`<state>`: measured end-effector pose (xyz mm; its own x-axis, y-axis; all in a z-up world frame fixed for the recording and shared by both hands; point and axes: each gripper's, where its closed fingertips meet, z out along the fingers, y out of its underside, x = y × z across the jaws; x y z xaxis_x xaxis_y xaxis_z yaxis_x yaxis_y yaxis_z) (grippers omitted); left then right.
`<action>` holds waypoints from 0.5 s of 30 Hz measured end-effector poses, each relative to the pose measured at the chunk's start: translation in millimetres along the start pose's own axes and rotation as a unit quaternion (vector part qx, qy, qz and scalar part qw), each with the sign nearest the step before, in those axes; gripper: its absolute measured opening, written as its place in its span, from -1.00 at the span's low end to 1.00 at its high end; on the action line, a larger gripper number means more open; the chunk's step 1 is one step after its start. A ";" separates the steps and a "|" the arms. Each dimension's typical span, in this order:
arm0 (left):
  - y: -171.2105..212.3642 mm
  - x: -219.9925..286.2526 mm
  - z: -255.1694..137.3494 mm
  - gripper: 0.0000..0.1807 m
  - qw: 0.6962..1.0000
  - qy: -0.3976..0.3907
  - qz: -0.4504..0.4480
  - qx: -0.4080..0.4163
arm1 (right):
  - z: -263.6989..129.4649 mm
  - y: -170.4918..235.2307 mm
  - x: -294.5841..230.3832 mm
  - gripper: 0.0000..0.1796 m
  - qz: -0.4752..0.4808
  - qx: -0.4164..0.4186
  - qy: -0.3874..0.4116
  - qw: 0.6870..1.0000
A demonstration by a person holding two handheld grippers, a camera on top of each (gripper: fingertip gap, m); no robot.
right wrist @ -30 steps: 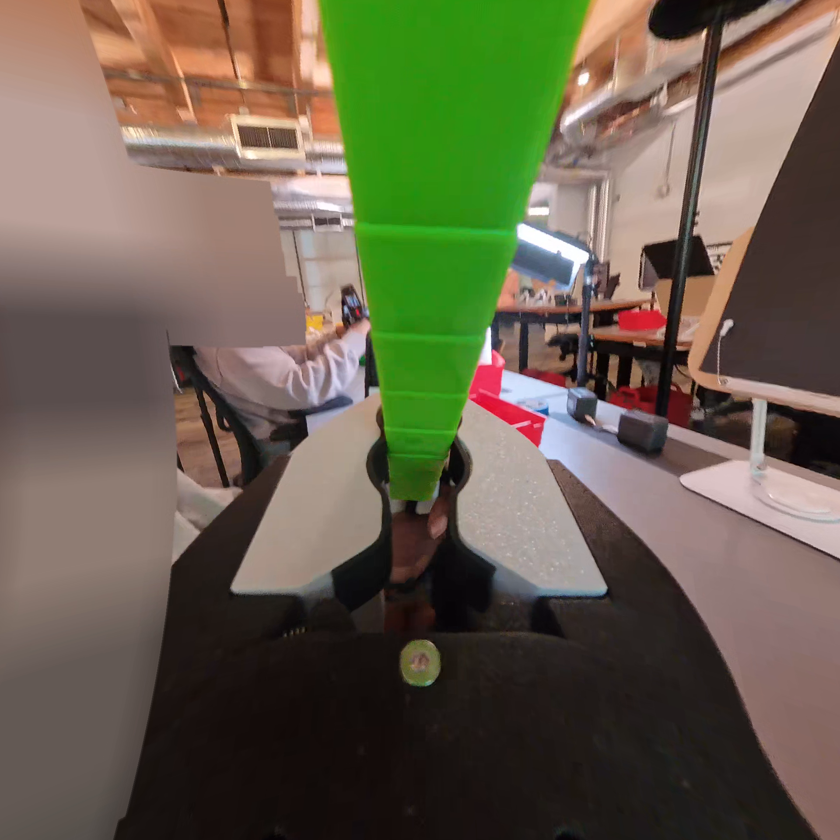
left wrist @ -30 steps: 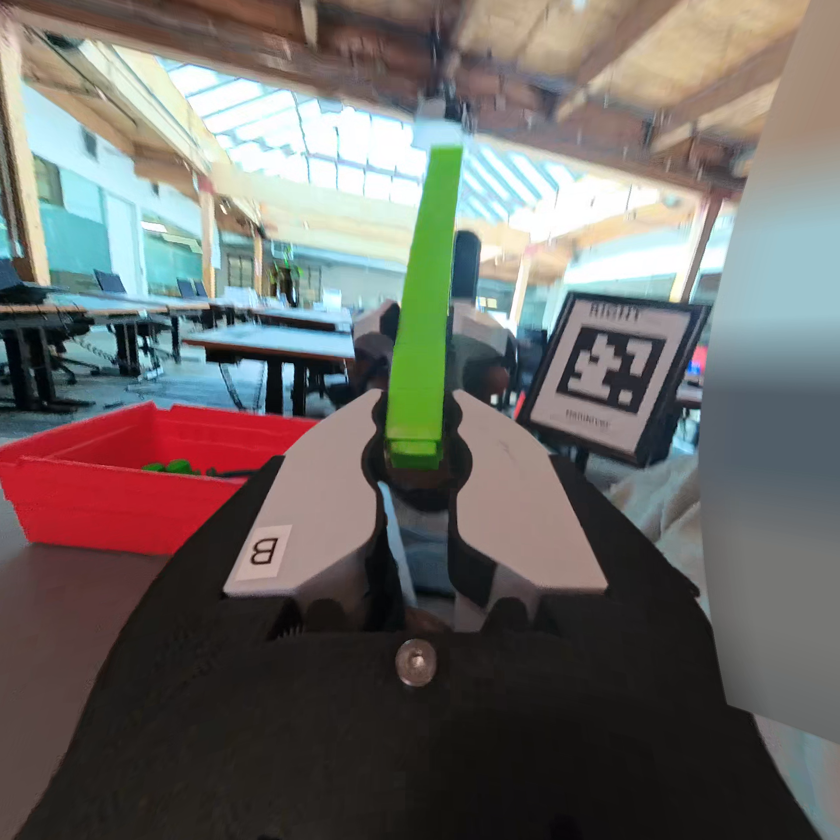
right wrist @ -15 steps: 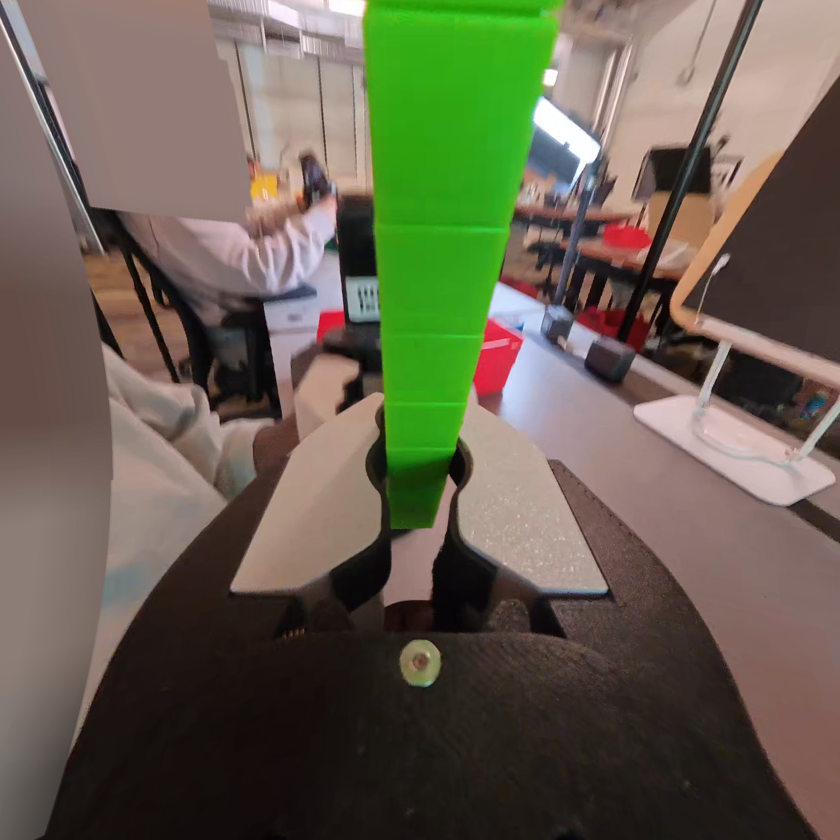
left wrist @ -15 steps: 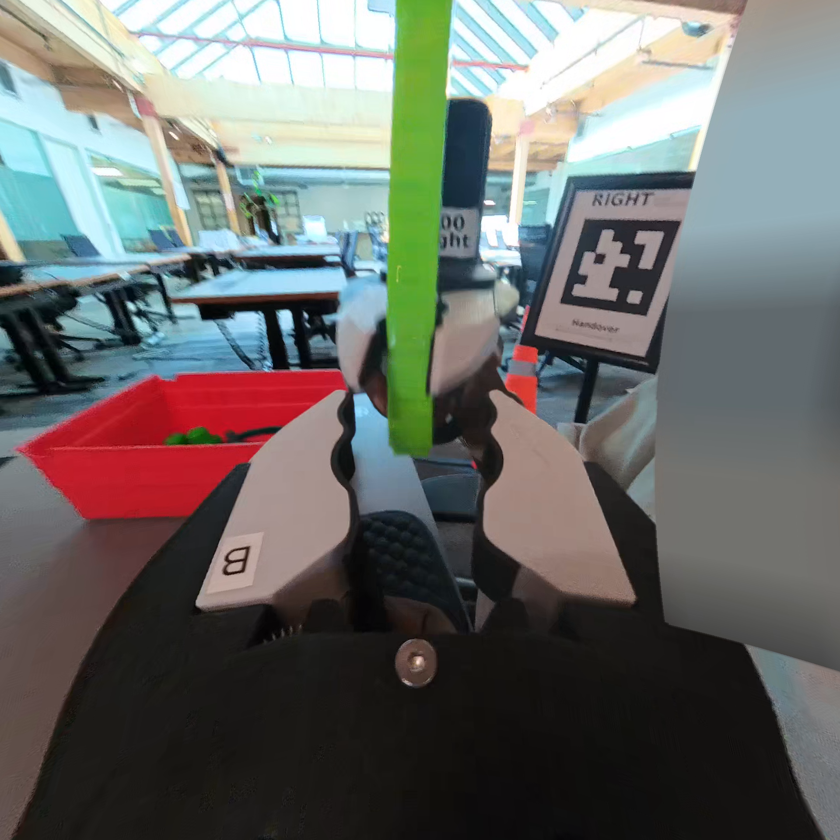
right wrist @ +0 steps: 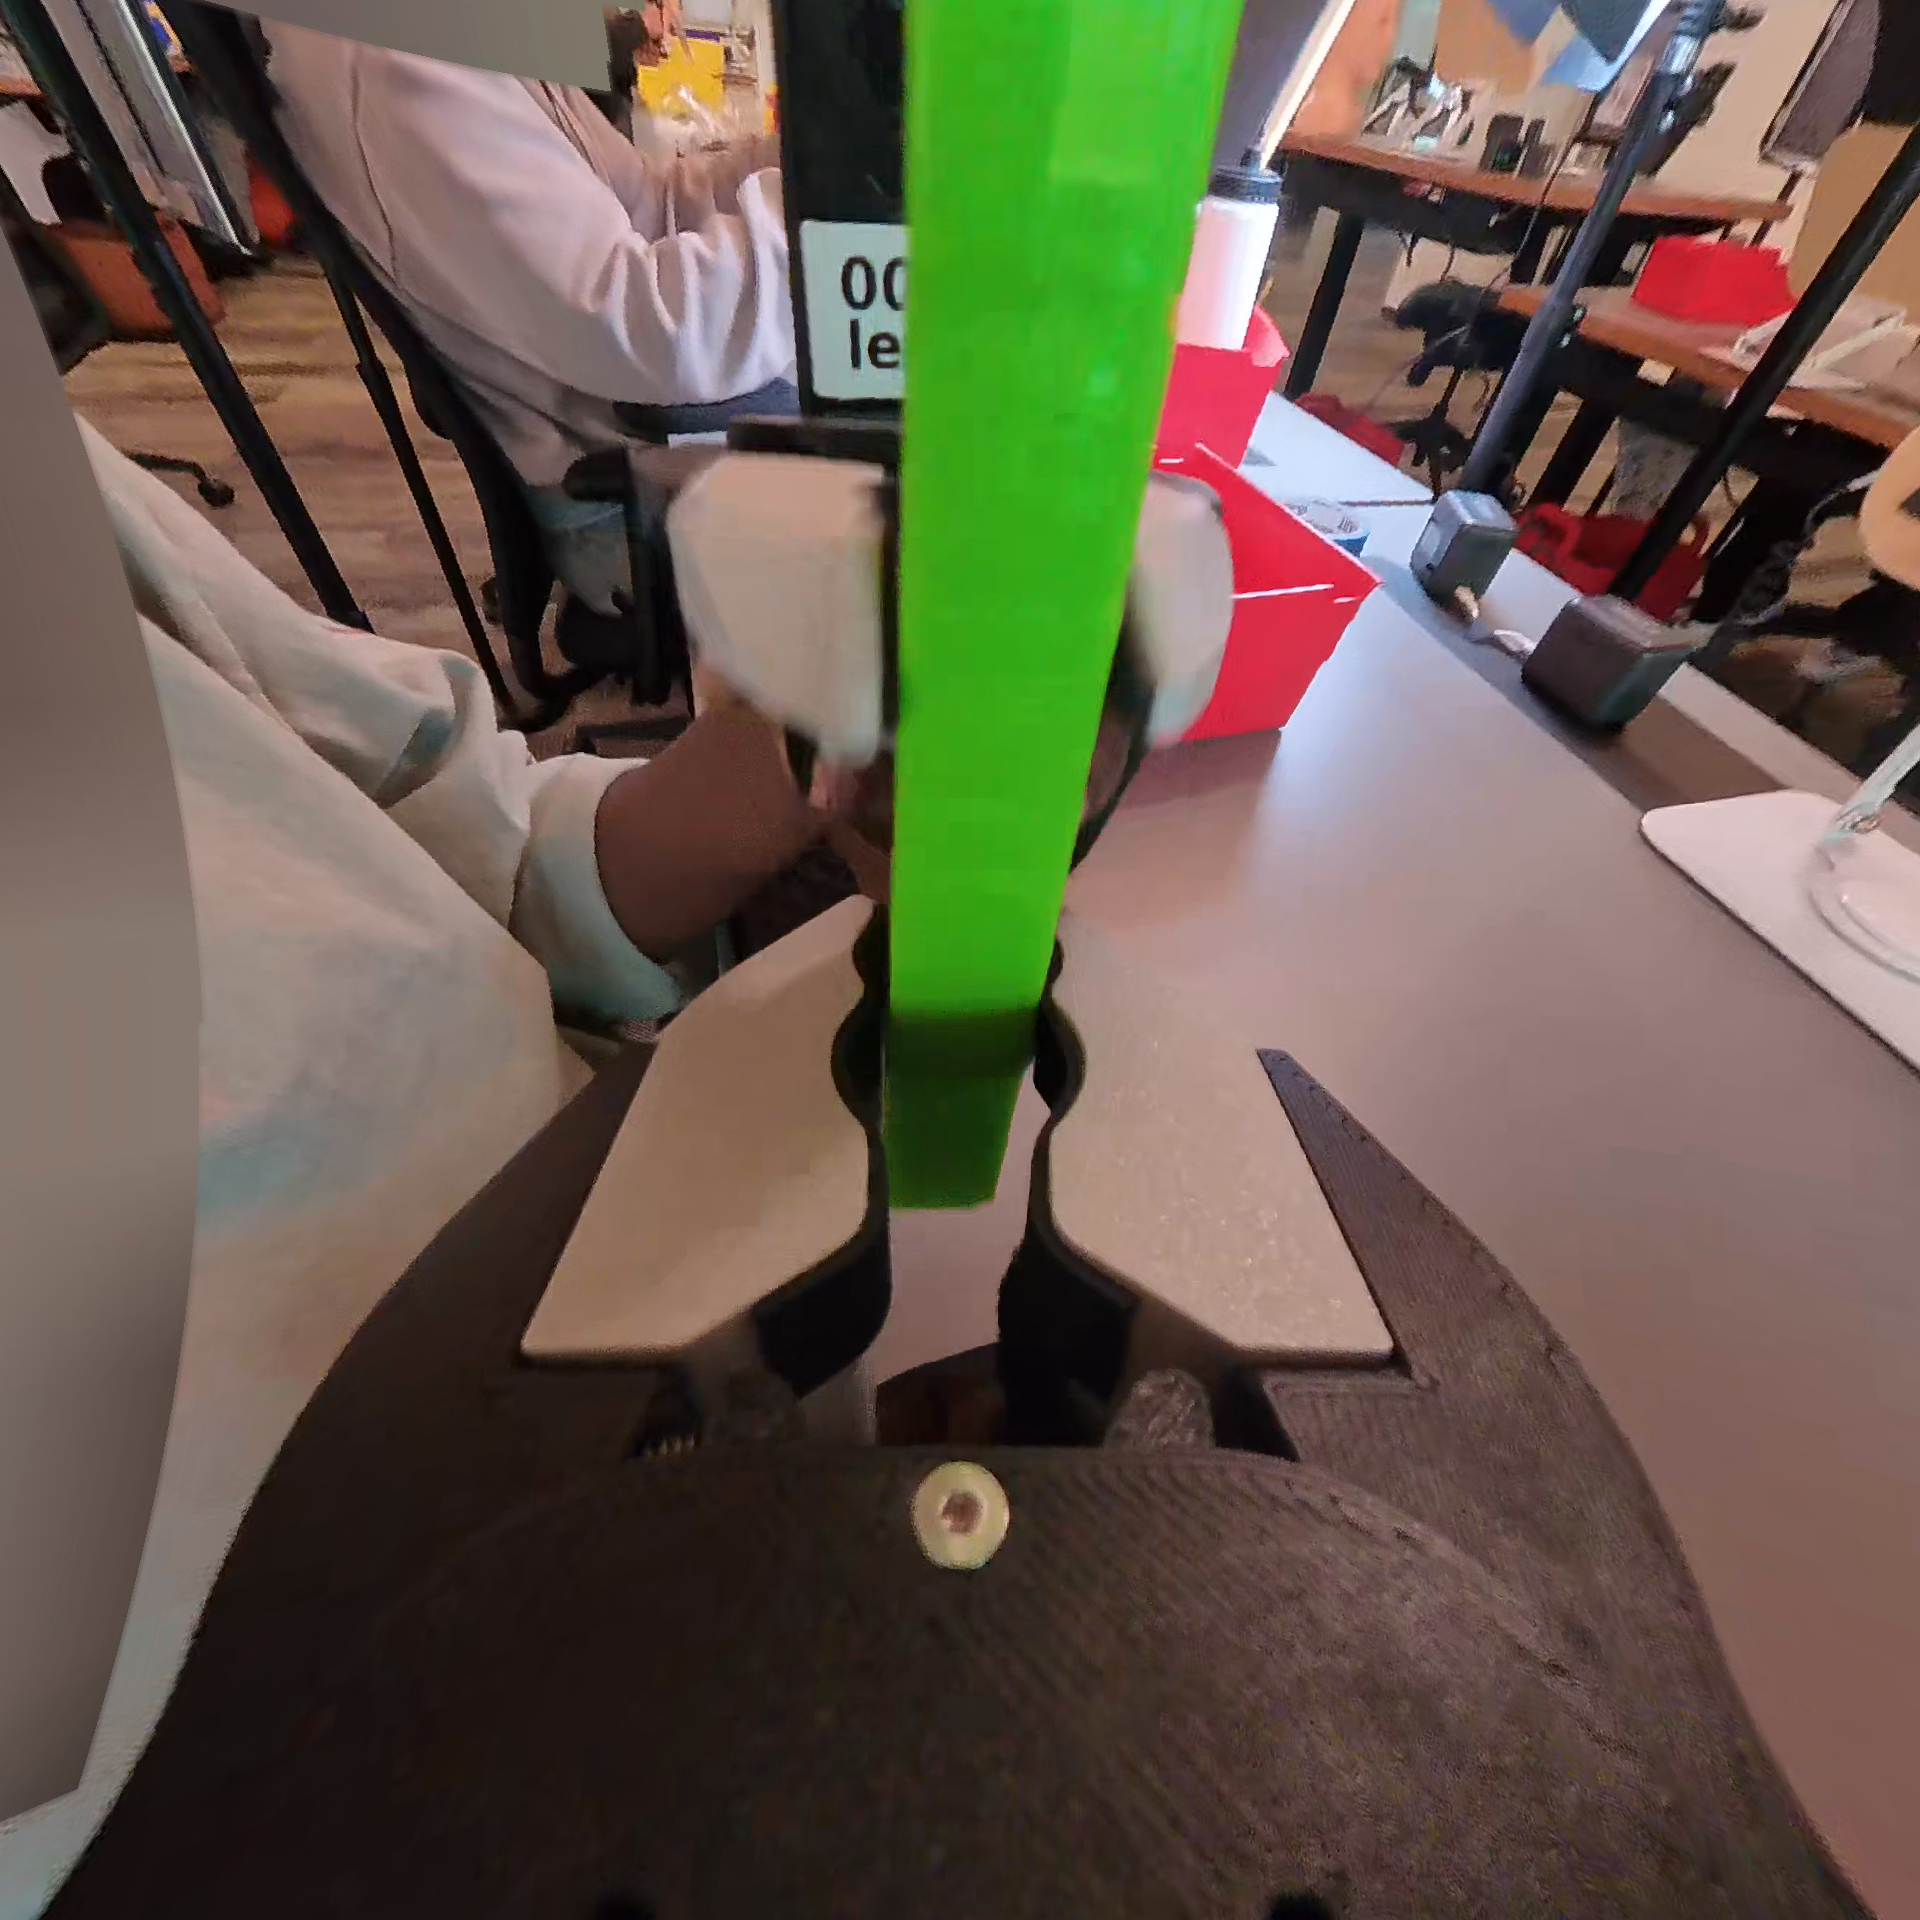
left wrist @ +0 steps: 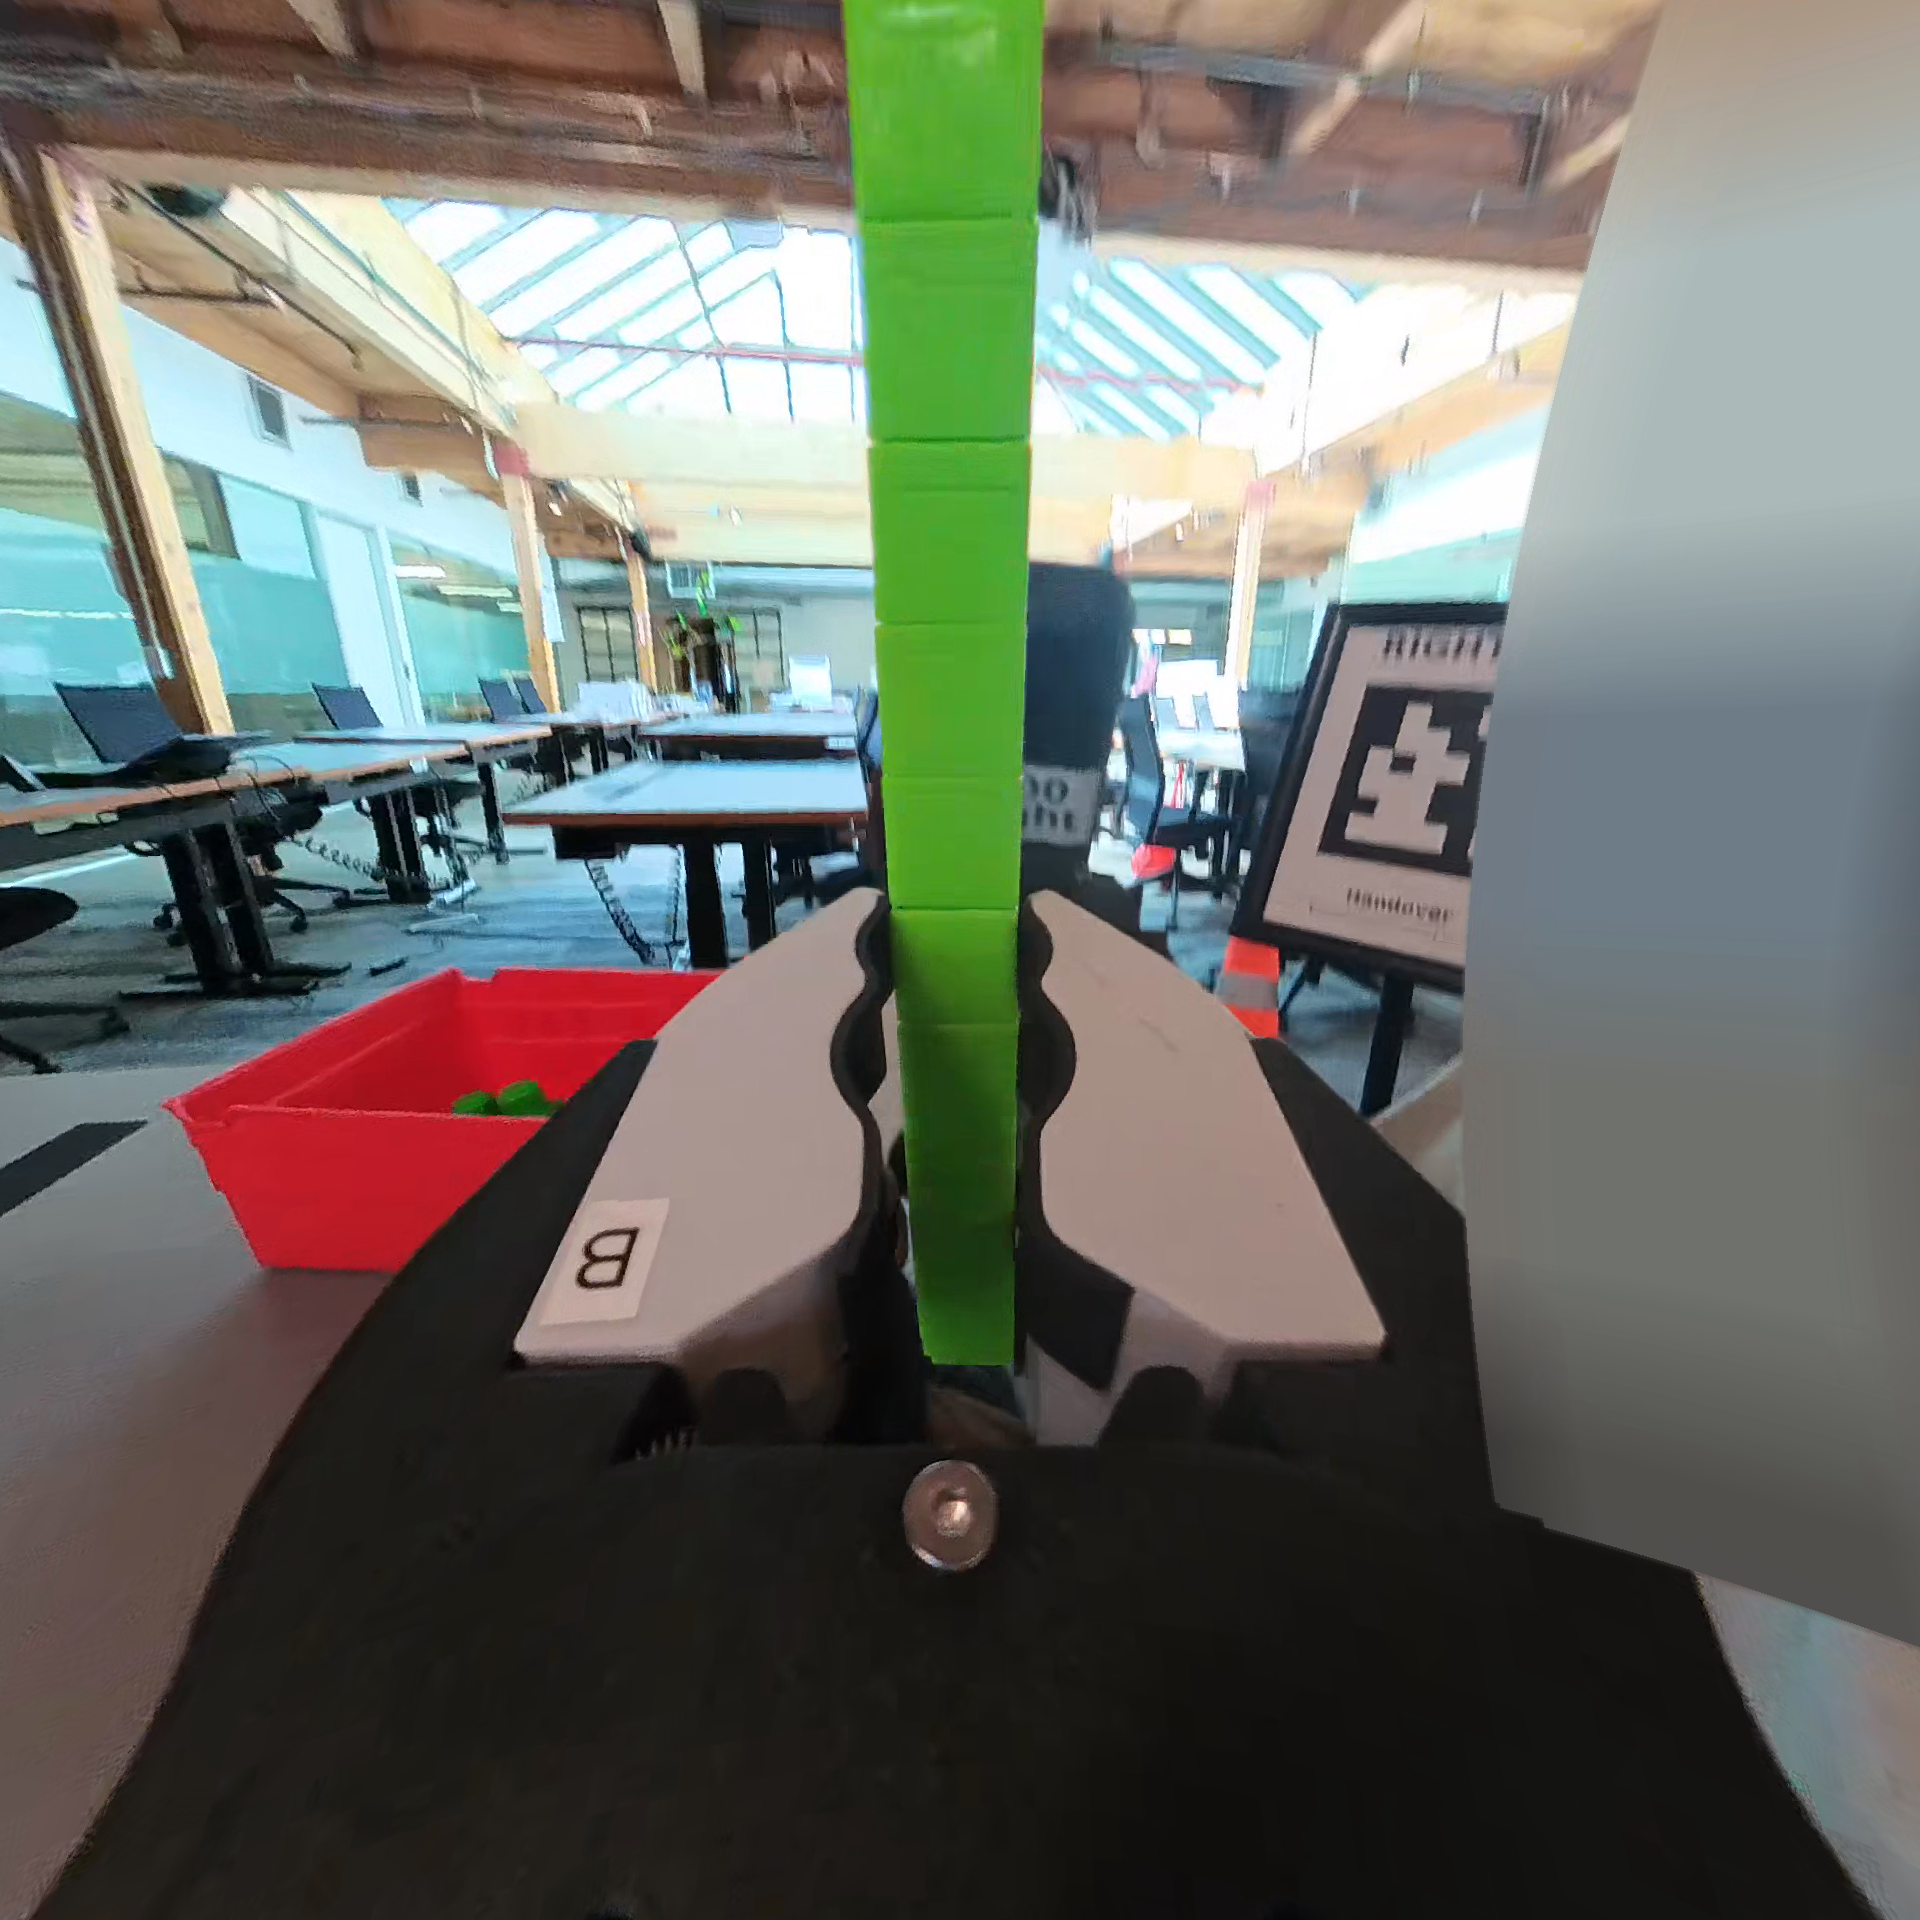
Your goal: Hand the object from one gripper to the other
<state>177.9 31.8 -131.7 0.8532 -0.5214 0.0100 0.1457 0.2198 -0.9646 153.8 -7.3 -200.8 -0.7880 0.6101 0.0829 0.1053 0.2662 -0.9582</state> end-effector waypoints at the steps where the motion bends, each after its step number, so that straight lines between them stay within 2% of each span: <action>1: -5.8 -2.8 -3.3 -0.75 1.000 -0.003 -0.012 0.015 | -1.5 1.2 0.9 -0.72 -0.008 -0.003 0.001 1.000; 5: -11.8 -2.6 -11.8 -0.73 0.999 0.014 -0.024 0.020 | -7.6 -0.3 0.6 -0.74 0.000 -0.008 -0.001 1.000; 7: -14.2 -3.5 -14.1 -0.65 1.000 0.009 -0.018 0.023 | -11.0 6.3 1.3 -0.75 -0.005 -0.031 -0.001 1.000; 9: -15.0 -2.0 -14.8 -0.73 1.000 0.012 -0.017 0.020 | -12.7 7.3 2.2 -0.75 -0.008 -0.037 0.005 0.999; 13: -28.4 -5.7 -16.0 -0.74 0.997 -0.007 -0.026 0.071 | -20.7 -9.2 7.9 -0.72 -0.029 0.022 0.020 0.999; 15: -36.1 -7.3 -18.7 -0.74 0.994 -0.007 -0.044 0.101 | -26.3 -21.0 13.1 -0.58 -0.040 0.064 0.040 0.996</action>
<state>157.0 12.3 -101.9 0.8393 -0.5352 0.0960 0.3161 0.3367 -0.8869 157.2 14.7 -172.4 -0.7390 0.6499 0.1772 -0.0376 0.2229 -0.9741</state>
